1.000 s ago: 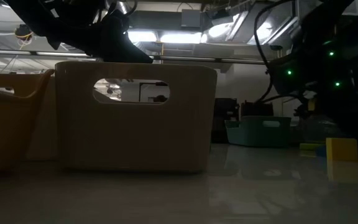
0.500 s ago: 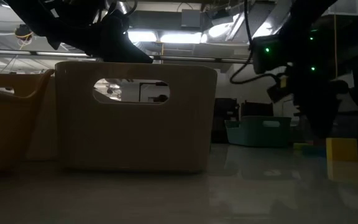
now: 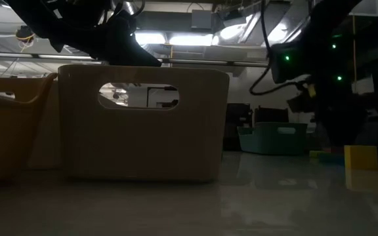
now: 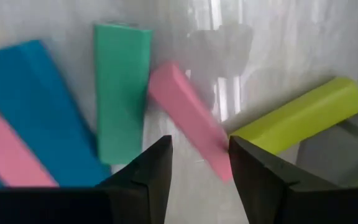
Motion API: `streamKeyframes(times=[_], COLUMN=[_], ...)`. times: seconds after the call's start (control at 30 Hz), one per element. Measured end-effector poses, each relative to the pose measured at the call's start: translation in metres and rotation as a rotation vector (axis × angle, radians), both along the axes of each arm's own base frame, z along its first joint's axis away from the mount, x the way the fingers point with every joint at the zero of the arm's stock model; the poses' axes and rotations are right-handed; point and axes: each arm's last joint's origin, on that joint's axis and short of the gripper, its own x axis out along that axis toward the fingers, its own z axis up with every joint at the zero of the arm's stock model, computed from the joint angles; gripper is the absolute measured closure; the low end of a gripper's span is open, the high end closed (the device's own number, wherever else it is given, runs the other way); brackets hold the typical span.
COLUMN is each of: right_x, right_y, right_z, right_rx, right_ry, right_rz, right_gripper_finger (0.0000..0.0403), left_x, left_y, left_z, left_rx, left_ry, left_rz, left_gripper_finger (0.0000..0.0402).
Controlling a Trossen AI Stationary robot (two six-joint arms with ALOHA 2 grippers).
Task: Sort blocks
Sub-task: Put the pink block into the bottom green bin
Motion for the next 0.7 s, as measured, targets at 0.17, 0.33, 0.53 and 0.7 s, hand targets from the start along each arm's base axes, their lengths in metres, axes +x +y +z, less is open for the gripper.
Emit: streamKeyframes(times=[0.17,0.33,0.53,0.7], right_x=[0.002,0.006,0.008,0.017], right_y=[-0.001,0.000,0.000,-0.001], right_z=[-0.010,-0.015,-0.010,0.013], right_rx=[-0.014,0.042,0.062,0.066], right_ry=[-0.045,-0.054,-0.035,-0.016], right_rz=[0.013,0.038,0.036,0.034], right_gripper_finger=[0.0245,0.0281,0.0351,0.0351], left_x=[0.000,0.000,0.000,0.000], left_y=[0.000,0.000,0.000,0.000], left_z=[0.000,0.000,0.000,0.000], left_rx=[0.000,0.000,0.000,0.000], left_ry=[0.000,0.000,0.000,0.000], left_rz=[0.000,0.000,0.000,0.001], left_gripper_finger=[0.0247,0.0247,0.0247,0.0247])
